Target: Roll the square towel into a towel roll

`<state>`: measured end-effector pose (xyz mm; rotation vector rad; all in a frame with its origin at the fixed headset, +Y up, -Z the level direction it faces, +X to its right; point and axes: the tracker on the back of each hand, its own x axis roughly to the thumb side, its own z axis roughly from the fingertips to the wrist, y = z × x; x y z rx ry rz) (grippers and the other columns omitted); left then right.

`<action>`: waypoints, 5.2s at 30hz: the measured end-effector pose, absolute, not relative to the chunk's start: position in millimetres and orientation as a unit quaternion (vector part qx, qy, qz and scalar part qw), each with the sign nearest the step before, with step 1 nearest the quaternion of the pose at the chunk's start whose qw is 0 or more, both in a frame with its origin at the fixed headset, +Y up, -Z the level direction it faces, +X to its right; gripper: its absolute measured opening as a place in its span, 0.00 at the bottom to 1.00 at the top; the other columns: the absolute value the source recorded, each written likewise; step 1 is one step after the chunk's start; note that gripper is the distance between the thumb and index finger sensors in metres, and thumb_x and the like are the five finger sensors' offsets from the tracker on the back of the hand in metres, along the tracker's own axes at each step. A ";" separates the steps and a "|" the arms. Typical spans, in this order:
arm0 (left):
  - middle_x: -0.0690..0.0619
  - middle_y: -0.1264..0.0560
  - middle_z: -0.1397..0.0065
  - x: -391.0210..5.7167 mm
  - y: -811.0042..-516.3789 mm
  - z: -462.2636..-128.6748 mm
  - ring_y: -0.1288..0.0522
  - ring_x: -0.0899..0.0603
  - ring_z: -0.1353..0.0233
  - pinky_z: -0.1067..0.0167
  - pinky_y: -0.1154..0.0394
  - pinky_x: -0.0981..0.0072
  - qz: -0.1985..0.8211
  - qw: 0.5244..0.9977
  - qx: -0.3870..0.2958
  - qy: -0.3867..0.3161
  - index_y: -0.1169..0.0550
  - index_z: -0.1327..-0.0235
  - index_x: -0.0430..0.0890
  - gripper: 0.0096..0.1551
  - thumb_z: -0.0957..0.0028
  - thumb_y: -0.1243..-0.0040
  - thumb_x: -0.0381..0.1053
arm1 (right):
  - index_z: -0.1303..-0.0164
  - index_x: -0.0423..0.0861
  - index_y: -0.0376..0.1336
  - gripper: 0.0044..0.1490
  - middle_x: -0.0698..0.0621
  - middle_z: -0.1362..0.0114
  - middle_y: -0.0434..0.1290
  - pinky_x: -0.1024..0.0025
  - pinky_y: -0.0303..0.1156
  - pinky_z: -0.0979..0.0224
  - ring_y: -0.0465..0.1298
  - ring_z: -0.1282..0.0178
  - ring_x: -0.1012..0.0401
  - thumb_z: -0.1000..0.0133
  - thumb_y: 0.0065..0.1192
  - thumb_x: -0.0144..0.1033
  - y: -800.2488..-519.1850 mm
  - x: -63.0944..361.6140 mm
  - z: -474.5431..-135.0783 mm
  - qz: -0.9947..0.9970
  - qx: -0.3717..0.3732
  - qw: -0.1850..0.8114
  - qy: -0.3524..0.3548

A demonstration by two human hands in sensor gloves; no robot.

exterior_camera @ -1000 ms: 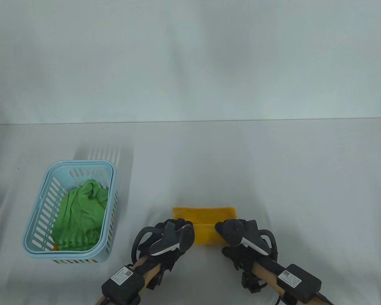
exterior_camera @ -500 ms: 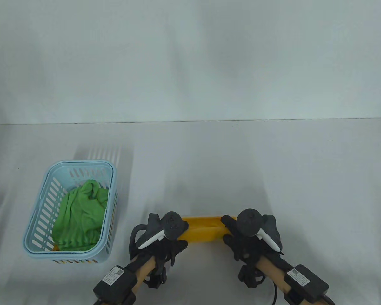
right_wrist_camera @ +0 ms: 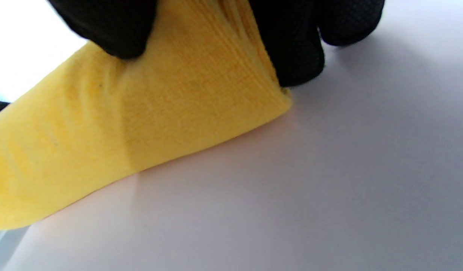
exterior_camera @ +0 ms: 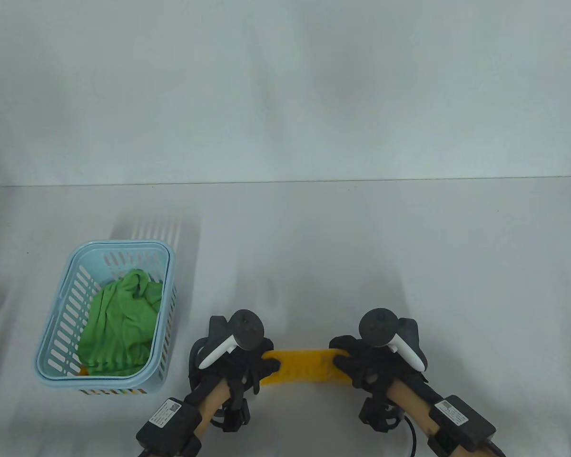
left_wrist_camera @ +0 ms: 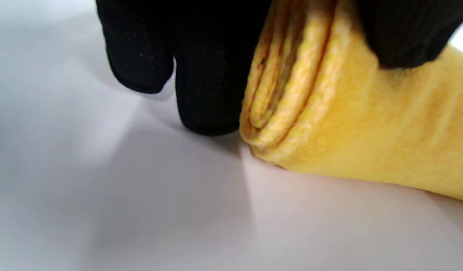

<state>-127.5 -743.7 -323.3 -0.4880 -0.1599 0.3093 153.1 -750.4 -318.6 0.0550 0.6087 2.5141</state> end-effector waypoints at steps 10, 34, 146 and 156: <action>0.57 0.24 0.32 -144.4 -742.7 -327.8 0.20 0.45 0.36 0.32 0.28 0.46 0.132 0.974 -0.181 -0.022 0.32 0.28 0.56 0.44 0.61 0.44 0.68 | 0.31 0.61 0.55 0.42 0.56 0.26 0.64 0.45 0.59 0.25 0.63 0.26 0.52 0.58 0.61 0.56 -754.1 167.1 -323.9 0.948 -0.034 0.270 0.165; 0.55 0.30 0.23 -138.8 -688.0 -303.8 0.27 0.41 0.25 0.29 0.31 0.42 0.098 0.992 -0.026 -0.076 0.35 0.26 0.57 0.49 0.64 0.44 0.72 | 0.29 0.62 0.50 0.51 0.57 0.21 0.57 0.40 0.53 0.21 0.56 0.18 0.49 0.62 0.66 0.60 -711.7 147.8 -306.0 0.966 0.061 0.233 0.099; 0.55 0.31 0.22 -132.5 -677.6 -296.7 0.28 0.40 0.24 0.28 0.32 0.41 0.107 0.989 -0.007 -0.097 0.36 0.25 0.56 0.49 0.63 0.44 0.71 | 0.27 0.67 0.45 0.48 0.61 0.16 0.49 0.37 0.45 0.18 0.47 0.12 0.49 0.59 0.56 0.63 -686.6 340.8 -427.1 0.952 -0.293 0.064 0.061; 0.54 0.34 0.20 -132.8 -671.1 -292.9 0.31 0.38 0.22 0.27 0.34 0.39 0.104 0.989 0.017 -0.100 0.37 0.24 0.57 0.50 0.64 0.44 0.72 | 0.27 0.68 0.43 0.50 0.60 0.15 0.47 0.36 0.44 0.18 0.46 0.12 0.48 0.60 0.53 0.66 -637.0 296.1 -399.7 0.976 -0.207 0.053 0.029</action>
